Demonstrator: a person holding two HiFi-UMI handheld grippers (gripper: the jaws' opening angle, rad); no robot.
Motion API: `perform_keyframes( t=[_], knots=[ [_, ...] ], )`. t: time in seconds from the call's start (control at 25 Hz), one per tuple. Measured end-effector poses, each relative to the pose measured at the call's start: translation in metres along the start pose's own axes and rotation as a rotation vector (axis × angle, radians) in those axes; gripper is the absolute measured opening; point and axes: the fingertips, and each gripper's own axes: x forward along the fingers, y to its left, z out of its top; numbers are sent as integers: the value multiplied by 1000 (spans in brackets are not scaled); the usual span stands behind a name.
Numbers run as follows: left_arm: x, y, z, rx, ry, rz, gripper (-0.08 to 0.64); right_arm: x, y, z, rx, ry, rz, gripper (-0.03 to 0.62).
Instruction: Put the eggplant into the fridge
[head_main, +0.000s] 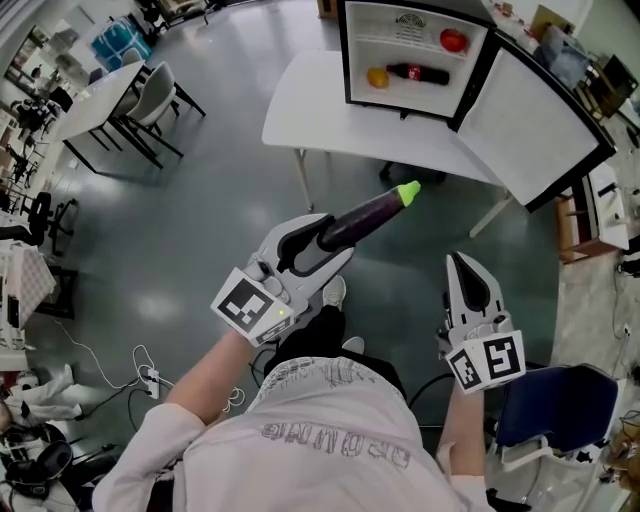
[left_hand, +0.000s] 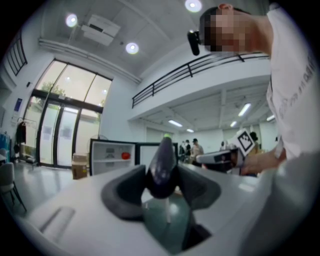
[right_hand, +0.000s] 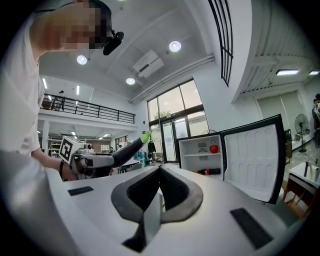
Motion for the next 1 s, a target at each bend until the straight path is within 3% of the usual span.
perform_keyframes(
  t=[0.4, 1.0],
  knots=[
    [29, 35, -9, -8, -15, 6, 204, 29, -28, -1, -16, 1, -7, 3],
    [94, 143, -34, -52, 5, -7, 204, 137, -84, -6, -17, 38, -48, 3]
  ],
)
